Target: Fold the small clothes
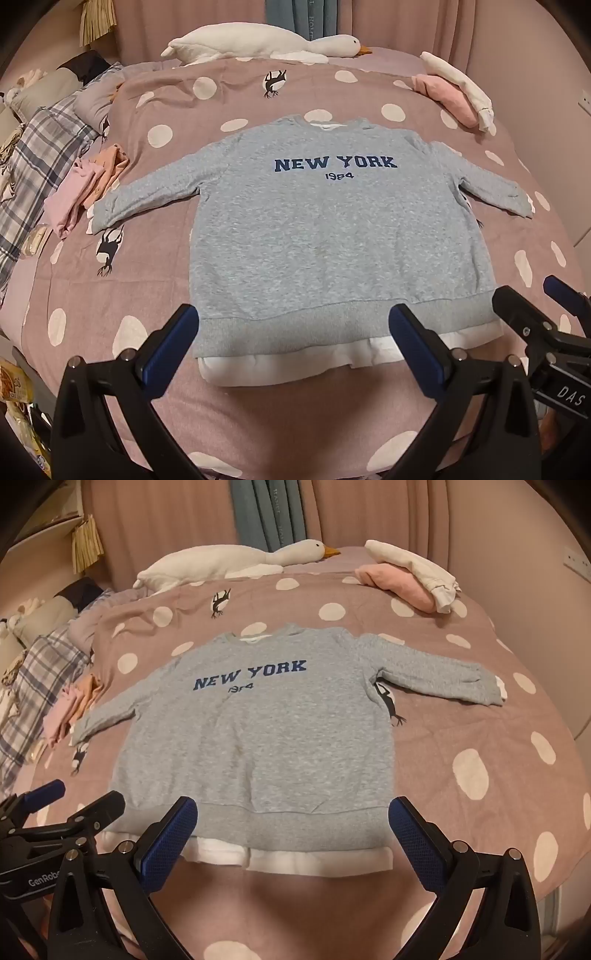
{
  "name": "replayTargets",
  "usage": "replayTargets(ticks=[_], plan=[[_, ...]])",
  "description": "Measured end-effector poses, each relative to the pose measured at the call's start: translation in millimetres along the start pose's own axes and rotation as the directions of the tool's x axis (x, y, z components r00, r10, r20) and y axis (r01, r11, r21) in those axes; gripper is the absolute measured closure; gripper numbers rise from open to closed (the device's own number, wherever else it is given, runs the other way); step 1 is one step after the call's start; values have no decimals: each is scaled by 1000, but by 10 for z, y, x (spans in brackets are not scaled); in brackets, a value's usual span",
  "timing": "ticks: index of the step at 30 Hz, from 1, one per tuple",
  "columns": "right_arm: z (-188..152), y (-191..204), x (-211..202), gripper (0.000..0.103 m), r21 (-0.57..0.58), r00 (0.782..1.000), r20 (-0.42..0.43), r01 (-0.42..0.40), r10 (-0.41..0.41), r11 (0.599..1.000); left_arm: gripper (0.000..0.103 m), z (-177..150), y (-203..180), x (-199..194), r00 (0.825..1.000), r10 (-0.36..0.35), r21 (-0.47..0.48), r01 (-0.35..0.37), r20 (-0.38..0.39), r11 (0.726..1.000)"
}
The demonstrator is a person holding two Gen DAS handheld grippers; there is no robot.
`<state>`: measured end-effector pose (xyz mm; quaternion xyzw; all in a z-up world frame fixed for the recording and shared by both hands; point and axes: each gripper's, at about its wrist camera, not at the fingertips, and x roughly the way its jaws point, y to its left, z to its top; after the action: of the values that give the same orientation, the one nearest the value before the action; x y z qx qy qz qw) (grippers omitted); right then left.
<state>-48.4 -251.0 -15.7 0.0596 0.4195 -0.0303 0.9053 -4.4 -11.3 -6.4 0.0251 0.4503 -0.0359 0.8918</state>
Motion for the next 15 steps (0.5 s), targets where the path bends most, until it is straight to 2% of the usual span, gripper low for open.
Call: replayTargets(ticks=[15], plan=[[1, 4, -6, 1, 4, 1000, 0, -5, 5, 1000, 0, 15, 1, -3, 1000, -2, 0, 2, 1, 1000]])
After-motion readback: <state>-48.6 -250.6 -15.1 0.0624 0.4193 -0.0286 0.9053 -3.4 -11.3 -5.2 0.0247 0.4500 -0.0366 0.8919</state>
